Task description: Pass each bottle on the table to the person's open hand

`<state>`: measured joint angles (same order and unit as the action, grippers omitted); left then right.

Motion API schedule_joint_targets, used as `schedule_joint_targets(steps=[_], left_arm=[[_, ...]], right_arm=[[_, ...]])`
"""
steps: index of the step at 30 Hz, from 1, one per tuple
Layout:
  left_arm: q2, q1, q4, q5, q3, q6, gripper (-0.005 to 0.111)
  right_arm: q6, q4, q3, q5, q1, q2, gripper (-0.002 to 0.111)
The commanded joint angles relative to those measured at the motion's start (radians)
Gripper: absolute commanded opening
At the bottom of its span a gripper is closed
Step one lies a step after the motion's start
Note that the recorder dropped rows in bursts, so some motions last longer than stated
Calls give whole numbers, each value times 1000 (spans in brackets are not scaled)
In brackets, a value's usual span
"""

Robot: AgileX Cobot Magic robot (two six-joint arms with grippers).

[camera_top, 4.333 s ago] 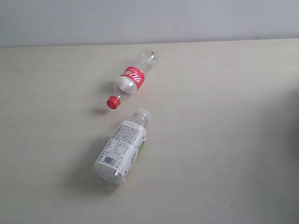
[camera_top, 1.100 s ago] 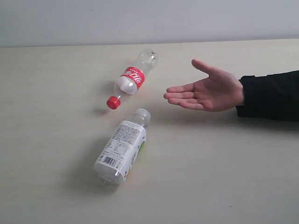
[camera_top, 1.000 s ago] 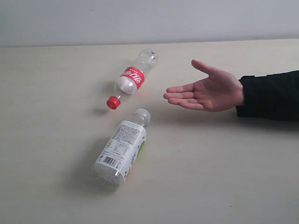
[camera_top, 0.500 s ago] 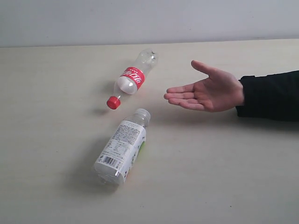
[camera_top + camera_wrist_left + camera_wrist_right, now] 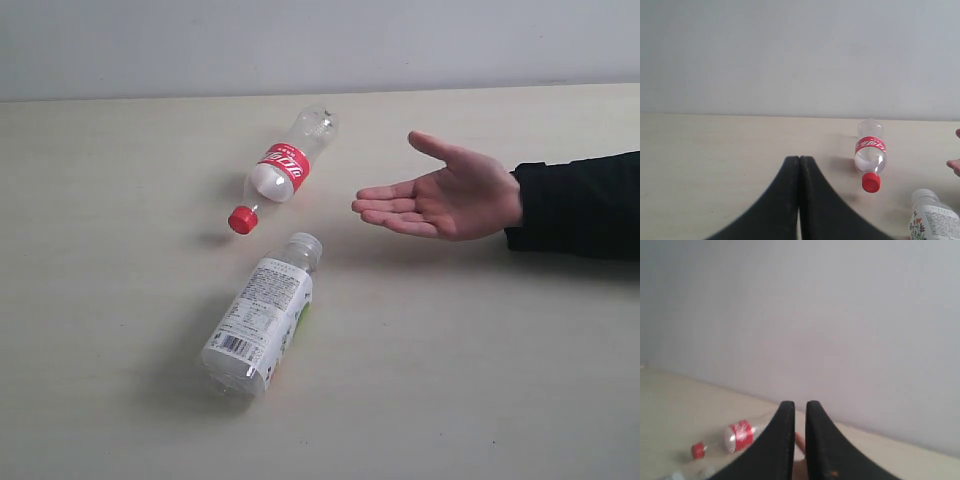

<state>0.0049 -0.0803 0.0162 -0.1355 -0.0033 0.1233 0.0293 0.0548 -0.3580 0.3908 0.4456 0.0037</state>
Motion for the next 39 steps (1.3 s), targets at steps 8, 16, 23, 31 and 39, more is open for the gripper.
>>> schedule_joint_targets(steps=[8, 16, 23, 31, 39], left_arm=[[0, 0, -3, 7, 3, 0, 0], [0, 0, -3, 7, 3, 0, 0], [0, 0, -3, 7, 3, 0, 0], [0, 0, -204, 54, 3, 338, 0], [0, 0, -308, 168, 3, 493, 0]], right_arm=[[20, 3, 161, -195, -77, -4, 10], [20, 3, 161, -195, -77, -4, 10], [20, 3, 161, -195, -77, -4, 10], [20, 3, 161, -195, -77, -4, 10], [20, 3, 161, -195, -75, -4, 10]])
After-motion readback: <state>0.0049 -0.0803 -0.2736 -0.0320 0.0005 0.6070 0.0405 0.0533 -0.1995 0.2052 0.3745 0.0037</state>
